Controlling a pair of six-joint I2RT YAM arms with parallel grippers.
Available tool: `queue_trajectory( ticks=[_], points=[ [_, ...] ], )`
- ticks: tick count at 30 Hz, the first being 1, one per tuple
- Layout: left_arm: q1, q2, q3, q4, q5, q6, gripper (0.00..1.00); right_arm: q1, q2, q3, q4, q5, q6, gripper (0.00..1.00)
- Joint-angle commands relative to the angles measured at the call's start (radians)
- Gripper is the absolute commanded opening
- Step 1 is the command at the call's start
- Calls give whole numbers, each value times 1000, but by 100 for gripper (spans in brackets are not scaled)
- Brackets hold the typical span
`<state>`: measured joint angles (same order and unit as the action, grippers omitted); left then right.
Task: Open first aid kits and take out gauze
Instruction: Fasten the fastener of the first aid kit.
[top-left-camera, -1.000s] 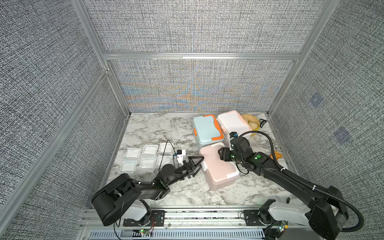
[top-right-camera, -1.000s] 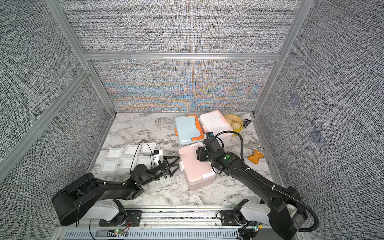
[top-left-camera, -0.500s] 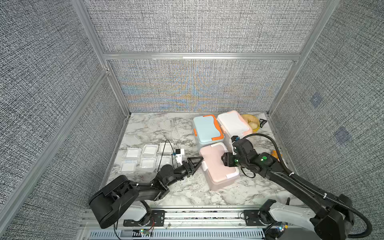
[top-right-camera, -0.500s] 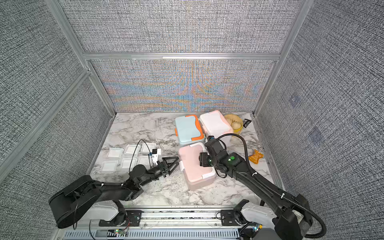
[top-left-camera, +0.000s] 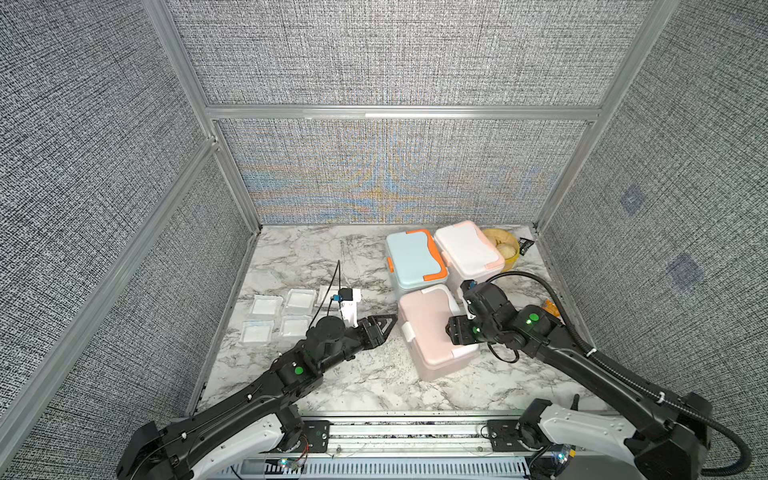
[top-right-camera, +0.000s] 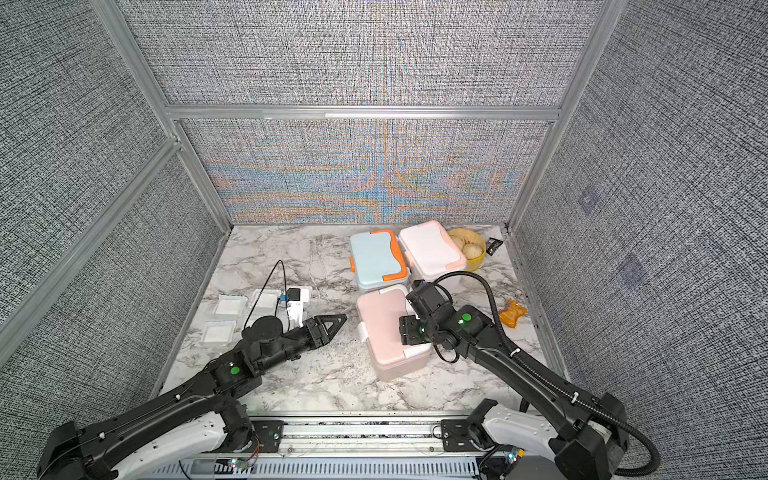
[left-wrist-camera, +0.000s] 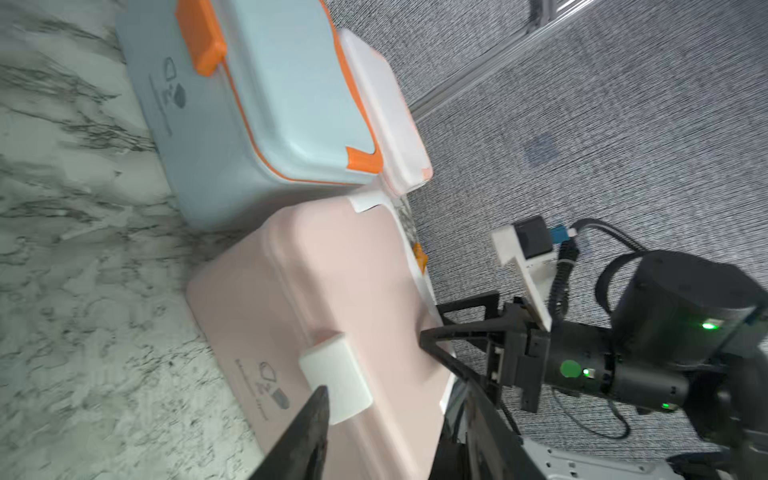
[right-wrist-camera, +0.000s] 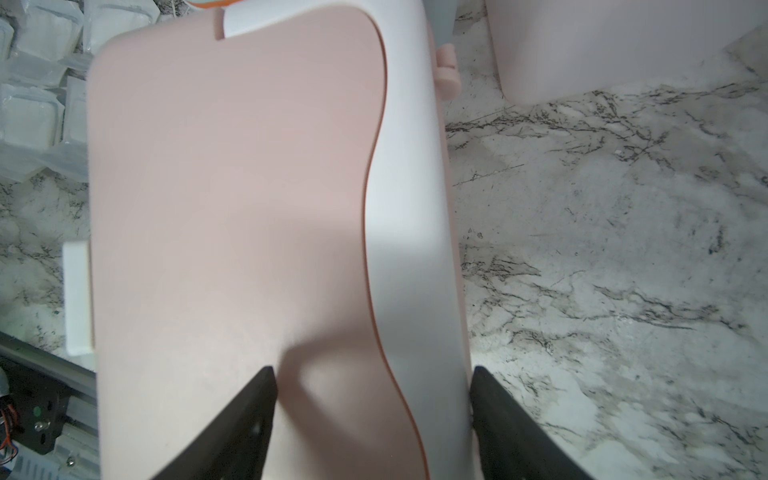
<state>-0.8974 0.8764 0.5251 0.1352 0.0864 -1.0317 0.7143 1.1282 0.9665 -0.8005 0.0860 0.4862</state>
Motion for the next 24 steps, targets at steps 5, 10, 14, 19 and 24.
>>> queue_trajectory(
  ticks=[5, 10, 14, 19, 24],
  points=[
    [-48, 174, 88, -57, 45, 58, 43, 7, 18, -34, -127, -62, -18, 71],
    [-59, 237, 125, -51, 41, 68, 37, 7, 16, -35, -129, -64, -22, 70],
    [-59, 259, 135, -64, 28, 78, 37, 7, 18, -45, -117, -74, -22, 70],
    [-59, 282, 145, -80, 21, 84, 33, 8, 18, -59, -103, -83, -22, 69],
    [-59, 292, 137, -89, 18, 85, 28, 8, 15, -66, -100, -83, -22, 69]
  ],
)
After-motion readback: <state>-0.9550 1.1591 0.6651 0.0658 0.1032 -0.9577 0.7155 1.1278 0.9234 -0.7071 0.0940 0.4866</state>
